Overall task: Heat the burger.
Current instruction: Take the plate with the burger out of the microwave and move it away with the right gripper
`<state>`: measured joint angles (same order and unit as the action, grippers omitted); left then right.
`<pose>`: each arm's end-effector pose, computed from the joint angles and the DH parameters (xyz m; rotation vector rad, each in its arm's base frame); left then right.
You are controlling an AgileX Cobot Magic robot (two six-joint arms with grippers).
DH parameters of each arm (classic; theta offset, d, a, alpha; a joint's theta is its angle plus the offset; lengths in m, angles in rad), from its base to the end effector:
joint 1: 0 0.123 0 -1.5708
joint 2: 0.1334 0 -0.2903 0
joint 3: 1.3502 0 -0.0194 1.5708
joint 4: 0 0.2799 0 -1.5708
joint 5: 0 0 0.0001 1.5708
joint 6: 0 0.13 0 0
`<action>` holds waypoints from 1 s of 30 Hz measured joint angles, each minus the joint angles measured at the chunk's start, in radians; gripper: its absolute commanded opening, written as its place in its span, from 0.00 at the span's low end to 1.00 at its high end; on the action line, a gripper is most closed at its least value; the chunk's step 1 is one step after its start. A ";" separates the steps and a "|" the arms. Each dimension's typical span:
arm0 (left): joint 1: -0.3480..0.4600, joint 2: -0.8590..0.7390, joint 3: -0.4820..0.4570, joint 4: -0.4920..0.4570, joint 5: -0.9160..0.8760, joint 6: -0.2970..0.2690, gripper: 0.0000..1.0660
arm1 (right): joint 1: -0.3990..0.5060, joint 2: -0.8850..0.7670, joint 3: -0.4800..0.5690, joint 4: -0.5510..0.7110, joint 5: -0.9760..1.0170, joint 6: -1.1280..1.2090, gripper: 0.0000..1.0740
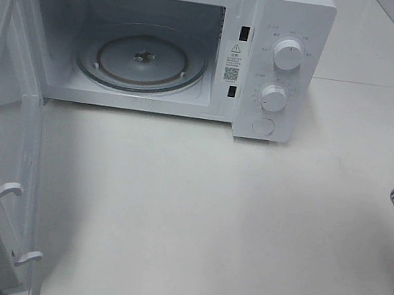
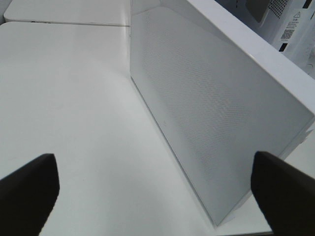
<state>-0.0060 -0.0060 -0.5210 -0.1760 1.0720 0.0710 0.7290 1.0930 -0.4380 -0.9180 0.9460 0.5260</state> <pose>0.0450 -0.0203 0.2809 0.0899 2.0183 -0.1686 0.1886 0.0560 0.1672 -0.9279 2.3760 -0.7728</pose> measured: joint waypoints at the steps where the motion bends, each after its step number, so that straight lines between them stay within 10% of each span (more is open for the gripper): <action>1: 0.000 0.000 0.000 0.000 0.000 0.000 0.92 | 0.000 0.000 0.000 0.000 0.000 0.000 0.01; 30: 0.000 0.000 0.000 0.000 0.000 0.000 0.92 | 0.000 0.362 -0.001 -0.036 -0.090 0.515 0.03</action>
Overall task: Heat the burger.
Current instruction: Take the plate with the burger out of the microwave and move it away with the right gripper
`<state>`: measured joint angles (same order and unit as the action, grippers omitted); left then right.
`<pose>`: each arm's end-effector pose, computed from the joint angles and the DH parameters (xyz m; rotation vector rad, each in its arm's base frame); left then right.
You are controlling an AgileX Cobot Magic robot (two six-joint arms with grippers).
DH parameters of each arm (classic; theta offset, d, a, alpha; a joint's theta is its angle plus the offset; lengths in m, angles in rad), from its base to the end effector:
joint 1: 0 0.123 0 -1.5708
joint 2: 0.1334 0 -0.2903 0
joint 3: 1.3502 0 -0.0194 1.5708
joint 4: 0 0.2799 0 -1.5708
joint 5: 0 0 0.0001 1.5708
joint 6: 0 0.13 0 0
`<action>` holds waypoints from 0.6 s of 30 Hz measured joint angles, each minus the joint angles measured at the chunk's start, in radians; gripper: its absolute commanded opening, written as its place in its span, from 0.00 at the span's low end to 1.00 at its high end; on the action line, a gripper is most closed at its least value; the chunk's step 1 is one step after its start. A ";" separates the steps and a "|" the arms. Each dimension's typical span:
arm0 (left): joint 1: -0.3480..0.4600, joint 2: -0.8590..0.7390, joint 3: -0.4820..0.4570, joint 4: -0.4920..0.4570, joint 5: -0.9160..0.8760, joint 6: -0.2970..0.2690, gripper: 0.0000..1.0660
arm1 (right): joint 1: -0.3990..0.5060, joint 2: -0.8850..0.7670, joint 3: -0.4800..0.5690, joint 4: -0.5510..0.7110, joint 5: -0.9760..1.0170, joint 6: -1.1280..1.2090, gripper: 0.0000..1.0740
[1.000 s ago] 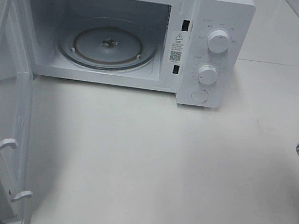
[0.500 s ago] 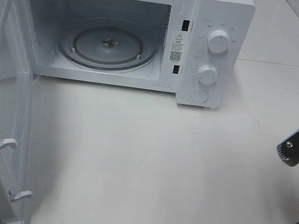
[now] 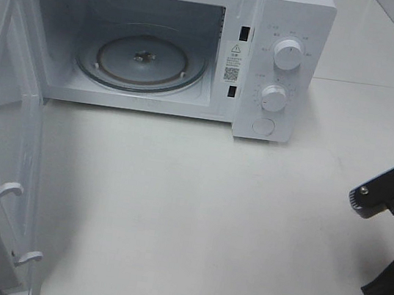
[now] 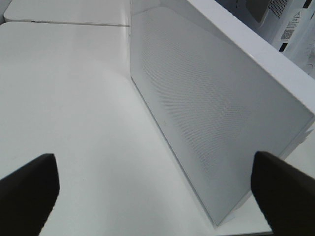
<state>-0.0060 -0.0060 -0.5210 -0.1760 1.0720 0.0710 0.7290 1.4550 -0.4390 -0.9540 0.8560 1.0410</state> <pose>0.0450 -0.0203 0.2809 0.0899 2.0183 -0.1686 0.1979 0.0693 0.0985 -0.5503 2.6107 -0.7662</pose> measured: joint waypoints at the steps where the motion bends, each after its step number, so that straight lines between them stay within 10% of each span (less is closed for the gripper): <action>1: 0.000 0.000 0.000 0.000 0.000 0.000 0.92 | 0.000 0.000 0.000 0.000 0.000 0.000 0.03; 18: 0.000 0.000 0.000 0.000 0.000 0.000 0.92 | 0.000 0.255 -0.003 -0.126 -0.082 0.269 0.06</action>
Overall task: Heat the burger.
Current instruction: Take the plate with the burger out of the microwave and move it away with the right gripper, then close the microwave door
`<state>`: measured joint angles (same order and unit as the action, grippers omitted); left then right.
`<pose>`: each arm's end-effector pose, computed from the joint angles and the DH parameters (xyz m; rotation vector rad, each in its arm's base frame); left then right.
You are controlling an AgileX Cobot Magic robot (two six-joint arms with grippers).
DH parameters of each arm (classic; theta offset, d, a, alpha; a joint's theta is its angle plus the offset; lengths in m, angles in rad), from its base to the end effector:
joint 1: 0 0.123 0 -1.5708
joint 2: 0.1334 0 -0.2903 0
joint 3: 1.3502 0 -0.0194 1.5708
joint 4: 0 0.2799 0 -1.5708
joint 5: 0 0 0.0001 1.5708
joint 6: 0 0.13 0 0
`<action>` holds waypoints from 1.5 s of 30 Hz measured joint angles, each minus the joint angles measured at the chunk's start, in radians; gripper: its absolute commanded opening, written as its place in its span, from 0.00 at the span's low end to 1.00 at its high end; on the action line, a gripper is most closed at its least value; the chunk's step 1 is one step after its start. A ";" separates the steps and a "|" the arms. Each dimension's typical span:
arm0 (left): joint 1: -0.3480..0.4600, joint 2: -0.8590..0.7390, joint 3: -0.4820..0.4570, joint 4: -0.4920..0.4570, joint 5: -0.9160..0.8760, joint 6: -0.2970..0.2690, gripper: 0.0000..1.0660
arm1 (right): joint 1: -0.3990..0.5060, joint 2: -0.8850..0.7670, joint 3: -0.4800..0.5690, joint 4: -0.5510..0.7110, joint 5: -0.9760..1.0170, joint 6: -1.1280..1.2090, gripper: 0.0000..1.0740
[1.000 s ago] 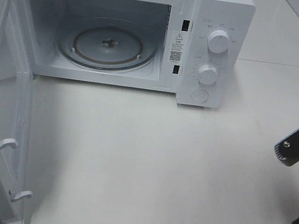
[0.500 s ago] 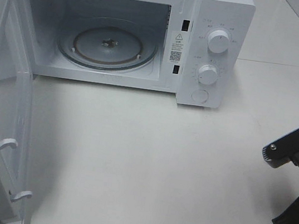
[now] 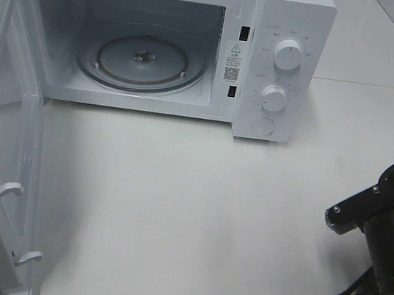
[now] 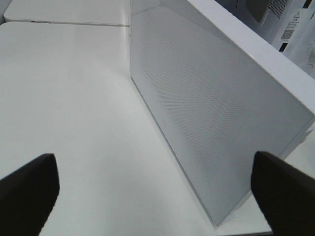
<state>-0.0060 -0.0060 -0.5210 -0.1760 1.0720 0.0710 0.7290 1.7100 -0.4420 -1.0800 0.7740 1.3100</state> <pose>0.0450 -0.0203 0.2809 0.0899 2.0183 -0.1686 0.2012 0.0722 0.0489 -0.4880 2.6635 -0.8236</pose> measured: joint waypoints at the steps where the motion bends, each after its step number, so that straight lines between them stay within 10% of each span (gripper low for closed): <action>1: 0.000 0.000 0.000 0.000 0.000 0.000 0.92 | 0.000 0.000 0.000 0.000 0.000 0.000 0.06; 21: 0.000 0.000 0.000 0.000 0.000 0.000 0.92 | 0.000 -0.010 -0.052 0.024 -0.023 0.005 0.43; 34: 0.000 0.000 0.000 0.000 0.000 0.000 0.92 | 0.000 -0.335 -0.080 0.342 -0.194 -0.364 0.45; 45: 0.000 0.000 0.000 0.000 0.000 0.000 0.92 | 0.000 -0.565 -0.080 0.785 -0.272 -0.914 0.73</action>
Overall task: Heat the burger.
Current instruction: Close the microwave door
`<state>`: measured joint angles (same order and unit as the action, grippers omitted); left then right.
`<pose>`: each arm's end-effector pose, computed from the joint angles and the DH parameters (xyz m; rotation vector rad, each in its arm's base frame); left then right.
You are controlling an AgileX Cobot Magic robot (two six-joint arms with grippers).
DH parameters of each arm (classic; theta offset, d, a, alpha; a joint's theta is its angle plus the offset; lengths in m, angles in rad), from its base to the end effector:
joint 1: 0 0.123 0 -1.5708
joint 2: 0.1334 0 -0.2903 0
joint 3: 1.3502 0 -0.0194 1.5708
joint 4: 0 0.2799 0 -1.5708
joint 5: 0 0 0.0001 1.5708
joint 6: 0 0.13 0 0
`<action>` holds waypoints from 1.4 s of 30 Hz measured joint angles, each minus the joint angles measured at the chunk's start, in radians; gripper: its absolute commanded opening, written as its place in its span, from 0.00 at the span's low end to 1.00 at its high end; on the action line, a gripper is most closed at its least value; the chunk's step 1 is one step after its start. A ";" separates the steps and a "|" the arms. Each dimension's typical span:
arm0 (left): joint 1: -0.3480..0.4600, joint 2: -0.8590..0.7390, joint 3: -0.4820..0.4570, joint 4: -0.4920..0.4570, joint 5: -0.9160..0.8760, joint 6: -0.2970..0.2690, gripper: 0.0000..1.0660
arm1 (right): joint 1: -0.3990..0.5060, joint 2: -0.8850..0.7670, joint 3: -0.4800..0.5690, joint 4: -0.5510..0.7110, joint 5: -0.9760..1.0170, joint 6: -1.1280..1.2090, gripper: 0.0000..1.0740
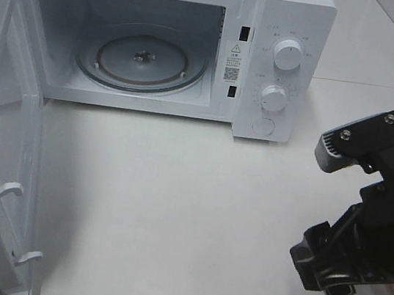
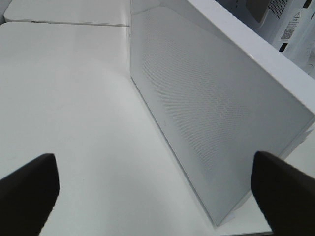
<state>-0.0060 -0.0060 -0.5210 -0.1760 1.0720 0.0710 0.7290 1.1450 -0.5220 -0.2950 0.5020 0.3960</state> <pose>0.0450 -0.0203 0.2809 0.0899 2.0183 -0.1686 0.1868 0.1425 0.1651 -0.7053 2.4827 0.1412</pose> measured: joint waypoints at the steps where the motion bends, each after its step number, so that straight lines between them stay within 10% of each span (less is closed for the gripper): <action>1: 0.000 0.000 0.000 0.000 0.000 0.000 0.92 | 0.000 -0.034 0.000 0.059 0.025 -0.056 0.73; 33: 0.000 0.000 0.000 0.000 0.000 0.000 0.92 | -0.003 -0.596 0.008 0.136 0.454 -0.137 0.70; 42: 0.000 0.000 0.000 0.000 0.000 0.000 0.92 | -0.212 -0.689 0.015 0.145 0.460 -0.198 0.70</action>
<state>-0.0060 -0.0060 -0.5210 -0.1760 1.0720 0.0710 0.5170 0.4560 -0.5070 -0.1500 0.9620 0.1980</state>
